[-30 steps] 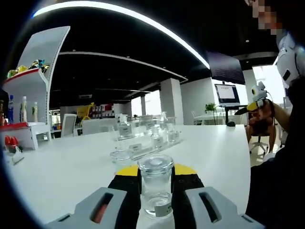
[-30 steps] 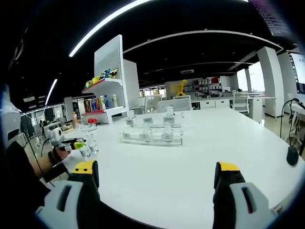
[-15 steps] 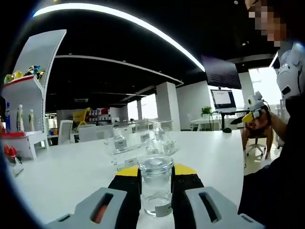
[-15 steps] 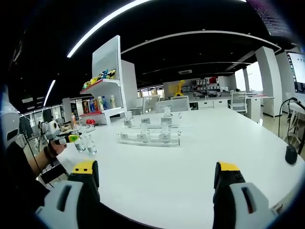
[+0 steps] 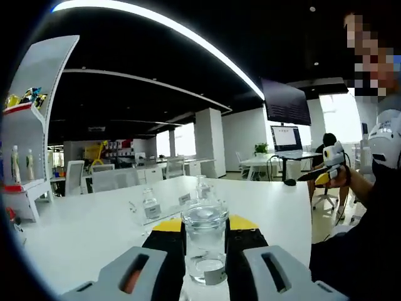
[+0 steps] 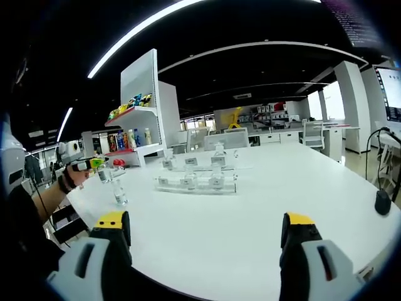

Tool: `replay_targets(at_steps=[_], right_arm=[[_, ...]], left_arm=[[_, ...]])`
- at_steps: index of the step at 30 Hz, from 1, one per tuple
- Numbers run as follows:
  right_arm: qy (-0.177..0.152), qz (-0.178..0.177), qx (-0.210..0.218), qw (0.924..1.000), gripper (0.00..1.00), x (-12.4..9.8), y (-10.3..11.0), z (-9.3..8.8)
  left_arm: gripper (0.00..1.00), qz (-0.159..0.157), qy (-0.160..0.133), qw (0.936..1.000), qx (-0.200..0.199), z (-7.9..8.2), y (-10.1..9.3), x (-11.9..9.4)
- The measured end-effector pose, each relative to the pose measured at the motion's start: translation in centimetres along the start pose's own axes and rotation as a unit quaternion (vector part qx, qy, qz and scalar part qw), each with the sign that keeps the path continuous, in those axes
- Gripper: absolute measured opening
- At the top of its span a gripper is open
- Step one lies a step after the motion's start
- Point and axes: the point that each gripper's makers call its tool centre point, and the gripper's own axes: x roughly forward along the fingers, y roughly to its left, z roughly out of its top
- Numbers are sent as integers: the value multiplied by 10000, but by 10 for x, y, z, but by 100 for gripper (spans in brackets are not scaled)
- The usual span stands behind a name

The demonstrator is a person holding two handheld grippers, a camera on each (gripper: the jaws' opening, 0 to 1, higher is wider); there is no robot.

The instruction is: Identify the label on the chemical reagent bottle, grasp the chemical reagent bottle, and place it in the designated position on the reagent rack

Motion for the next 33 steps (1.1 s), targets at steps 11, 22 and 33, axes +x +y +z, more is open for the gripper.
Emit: replay_targets(at_steps=[11,22,33], right_arm=[[47,-35,-58,10000,96,-1,1,-1],[80,146,86,9998,95,14,8,-1],[256,21,72,9996,95,22,3,-7]], left_arm=[[23,-286,-15,9996,81,27,18,40],[23,-551,-78,9985,-16,40,38,90],[23,-786,72,9969,-31,19,57,137]])
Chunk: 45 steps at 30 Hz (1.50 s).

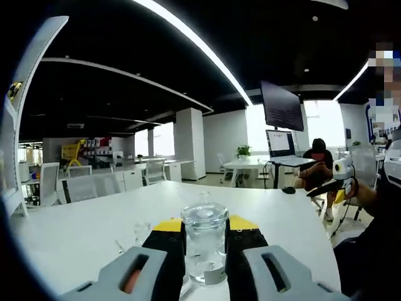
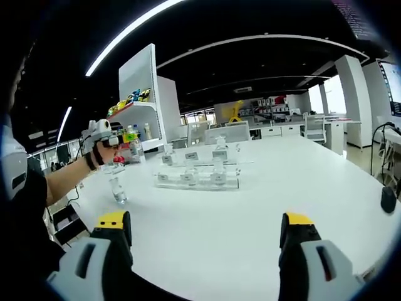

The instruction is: Identify the label on the chemical reagent bottle, grasp the chemical reagent bottle, and place it in the designated position on the reagent rack

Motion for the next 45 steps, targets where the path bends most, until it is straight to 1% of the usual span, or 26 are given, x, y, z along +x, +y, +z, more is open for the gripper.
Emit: replay_targets(at_steps=[3,6,9,11,13,18,20,29,32,36,39,40,41,43,45], right_arm=[[19,-39,-21,10000,95,2,0,0],[46,-61,-20,10000,95,3,0,-2],[79,-97,3,9999,95,5,-2,-4],[97,-126,11,9999,95,6,-4,-5],[142,-163,0,9998,95,7,-6,-6],[184,-221,-6,9996,95,12,-9,-5],[234,-231,-6,9995,95,15,-10,-7],[394,-204,-4,9990,95,27,-8,-13],[440,-188,-4,9989,95,30,-7,-15],[505,-178,-12,9986,95,33,-7,-17],[557,-178,-11,9983,95,36,-8,-19],[566,-197,-18,9982,95,36,-9,-19],[578,-224,-12,9981,95,37,-11,-19],[603,-244,-17,9979,95,38,-12,-20],[614,-241,-36,9978,95,39,-11,-19]], left_arm=[[23,-44,65,10000,37,-6,8,11],[23,-123,28,9999,-5,-9,17,20],[23,-201,21,9998,-58,-16,26,30],[23,-219,67,9997,-12,-22,28,34],[23,-284,47,9996,69,-29,31,39],[23,-438,19,9990,-40,-45,38,49],[23,-422,69,9991,80,-55,41,54],[23,-548,194,9981,216,-78,47,66],[23,-556,194,9981,166,-81,52,69],[23,-572,187,9980,185,-84,54,71],[23,-612,245,9976,193,-91,54,73],[23,-655,186,9975,203,-91,53,72],[23,-684,144,9975,92,-89,53,72],[23,-721,117,9973,86,-90,51,73],[23,-739,257,9968,145,-97,50,74]])
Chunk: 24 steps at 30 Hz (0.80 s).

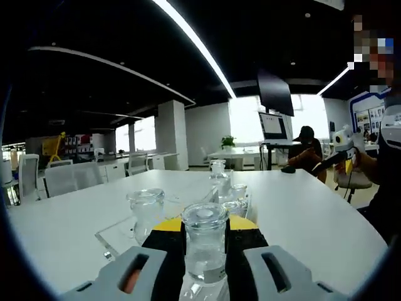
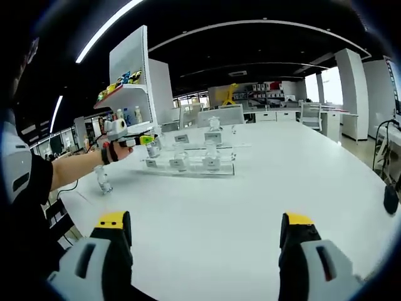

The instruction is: Identify the label on the chemical reagent bottle, grasp the chemical reagent bottle, and place it in the designated position on the reagent rack

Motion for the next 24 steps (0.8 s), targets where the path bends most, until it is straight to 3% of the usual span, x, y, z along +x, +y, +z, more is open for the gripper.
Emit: replay_targets(at_steps=[5,19,24], right_arm=[[22,-8,-33,10000,95,2,0,0],[64,17,-25,10000,95,3,-1,-6],[57,14,-27,10000,95,1,-2,-7]], left_arm=[[23,9,198,9998,68,-14,0,-1],[24,104,492,9986,180,-23,-2,0],[24,252,920,9948,358,-32,-1,2]])
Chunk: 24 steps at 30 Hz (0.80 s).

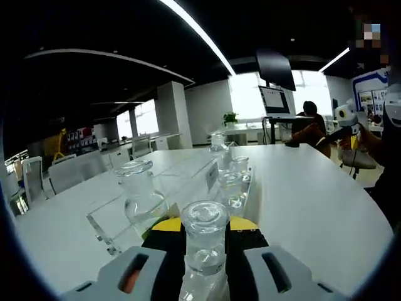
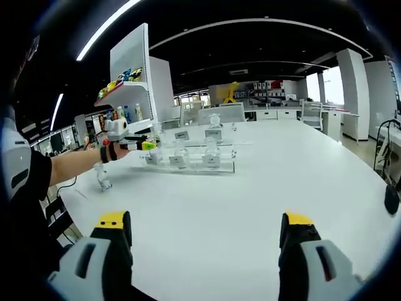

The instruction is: Identify the label on the chemical reagent bottle, grasp the chemical reagent bottle, and place it in the designated position on the reagent rack

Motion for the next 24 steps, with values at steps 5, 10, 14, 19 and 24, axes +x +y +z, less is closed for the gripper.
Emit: replay_targets(at_steps=[5,10,14,19,24], right_arm=[[9,6,-11,10000,95,-2,0,-2],[-2,-7,-3,10000,95,-5,-1,-3],[-30,-17,-2,10000,94,-7,-2,-2],[-27,-30,-16,10000,94,-9,-3,-3],[-7,-55,-28,10000,94,-11,-4,-5]], left_arm=[[24,84,282,9993,243,-8,-2,3],[24,130,358,9989,289,-11,-3,2],[24,125,365,9989,259,-11,-4,2],[25,205,433,9981,390,-14,-6,3],[25,291,495,9973,449,-17,-5,3]])
